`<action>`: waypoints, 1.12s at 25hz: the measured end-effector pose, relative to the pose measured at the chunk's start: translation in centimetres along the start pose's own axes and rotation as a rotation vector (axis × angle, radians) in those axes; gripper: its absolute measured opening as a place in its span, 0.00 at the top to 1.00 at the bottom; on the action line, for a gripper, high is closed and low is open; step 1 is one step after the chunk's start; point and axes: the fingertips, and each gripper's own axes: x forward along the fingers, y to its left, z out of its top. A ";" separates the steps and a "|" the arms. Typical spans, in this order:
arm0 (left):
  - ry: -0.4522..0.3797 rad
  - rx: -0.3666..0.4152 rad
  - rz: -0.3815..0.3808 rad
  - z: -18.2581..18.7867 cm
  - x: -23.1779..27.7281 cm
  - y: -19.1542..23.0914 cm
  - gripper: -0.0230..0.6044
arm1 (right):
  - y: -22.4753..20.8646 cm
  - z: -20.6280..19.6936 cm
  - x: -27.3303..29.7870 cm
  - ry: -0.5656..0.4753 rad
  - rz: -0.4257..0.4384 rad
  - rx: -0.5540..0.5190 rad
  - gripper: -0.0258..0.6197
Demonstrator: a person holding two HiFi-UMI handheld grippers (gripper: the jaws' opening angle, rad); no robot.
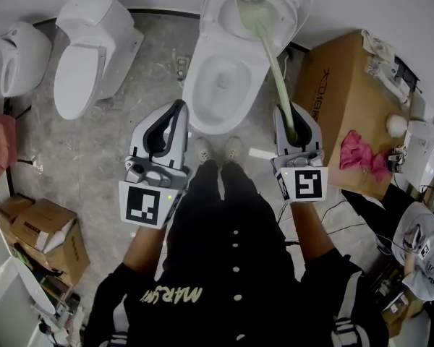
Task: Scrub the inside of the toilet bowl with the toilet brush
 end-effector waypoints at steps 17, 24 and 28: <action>0.079 -0.016 -0.045 -9.1 2.2 0.0 0.92 | 1.4 -17.1 7.1 0.203 0.036 0.008 0.83; 0.098 -0.043 -0.063 -12.7 3.2 -0.3 0.92 | 3.0 -25.7 9.8 0.316 0.080 0.029 0.83; 0.108 -0.061 -0.066 -15.2 3.3 0.0 0.92 | 3.9 -29.3 11.0 0.373 0.100 0.026 0.83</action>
